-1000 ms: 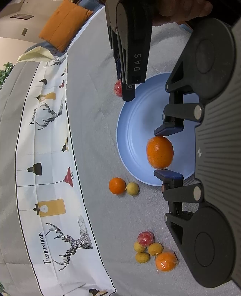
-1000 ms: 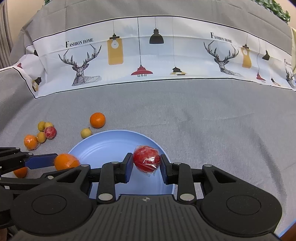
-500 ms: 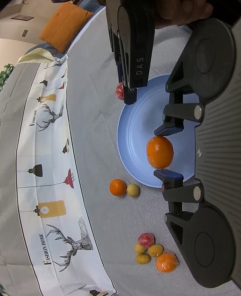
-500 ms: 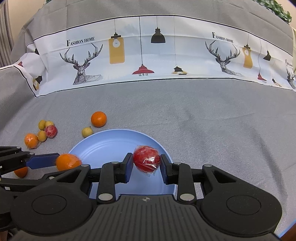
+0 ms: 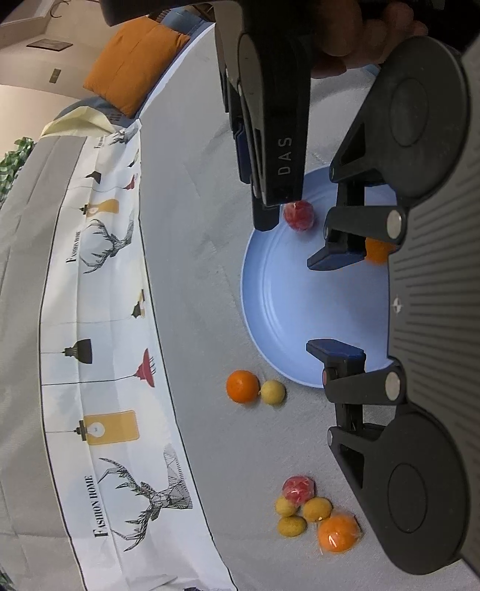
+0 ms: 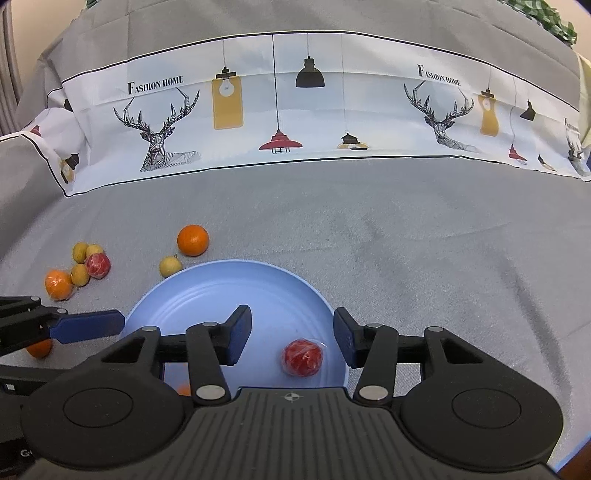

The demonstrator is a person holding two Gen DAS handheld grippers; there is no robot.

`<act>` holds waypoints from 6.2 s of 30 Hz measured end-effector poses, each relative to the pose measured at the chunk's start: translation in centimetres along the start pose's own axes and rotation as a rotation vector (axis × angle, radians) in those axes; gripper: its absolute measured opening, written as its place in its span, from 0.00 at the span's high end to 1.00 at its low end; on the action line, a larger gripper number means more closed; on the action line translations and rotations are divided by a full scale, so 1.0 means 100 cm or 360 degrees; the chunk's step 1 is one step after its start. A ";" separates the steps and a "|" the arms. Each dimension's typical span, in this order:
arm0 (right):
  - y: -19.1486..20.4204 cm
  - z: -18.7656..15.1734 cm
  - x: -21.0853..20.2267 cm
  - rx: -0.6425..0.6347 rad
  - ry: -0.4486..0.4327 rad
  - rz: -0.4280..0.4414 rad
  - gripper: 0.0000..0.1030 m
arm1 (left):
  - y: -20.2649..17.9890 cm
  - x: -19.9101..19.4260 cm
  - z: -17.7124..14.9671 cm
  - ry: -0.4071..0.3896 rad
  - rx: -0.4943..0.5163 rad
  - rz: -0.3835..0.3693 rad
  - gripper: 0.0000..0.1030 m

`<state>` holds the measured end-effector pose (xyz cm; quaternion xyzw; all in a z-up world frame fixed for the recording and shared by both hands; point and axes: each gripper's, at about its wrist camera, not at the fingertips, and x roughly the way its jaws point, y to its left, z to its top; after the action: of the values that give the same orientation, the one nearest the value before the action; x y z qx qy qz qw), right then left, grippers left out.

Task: Organize fruits
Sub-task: 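Open both tools to drop the mandarin and red fruit onto the plate, then grasp a netted mandarin with the left tool while the right tool grasps a yellow fruit, then carry the netted mandarin and yellow fruit toward the blue plate with both tools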

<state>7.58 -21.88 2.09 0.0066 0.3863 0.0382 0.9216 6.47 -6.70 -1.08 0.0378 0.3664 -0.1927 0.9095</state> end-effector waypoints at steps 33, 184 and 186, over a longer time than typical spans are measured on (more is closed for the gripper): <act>0.020 0.009 -0.016 -0.0083 -0.0227 0.0040 0.89 | 0.024 -0.015 0.010 -0.0091 -0.0173 -0.0065 0.84; -0.011 -0.031 -0.103 0.0210 -0.0611 0.0017 0.76 | -0.001 -0.080 -0.001 -0.0247 -0.0048 -0.0016 0.60; -0.009 -0.030 -0.103 0.0193 -0.0601 0.0025 0.76 | -0.004 -0.076 -0.002 -0.0230 -0.0033 0.0000 0.60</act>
<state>-1.65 -23.61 7.27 0.0723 0.2080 0.0201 0.9753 1.22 -4.55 3.98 0.0145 0.3018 -0.1912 0.9339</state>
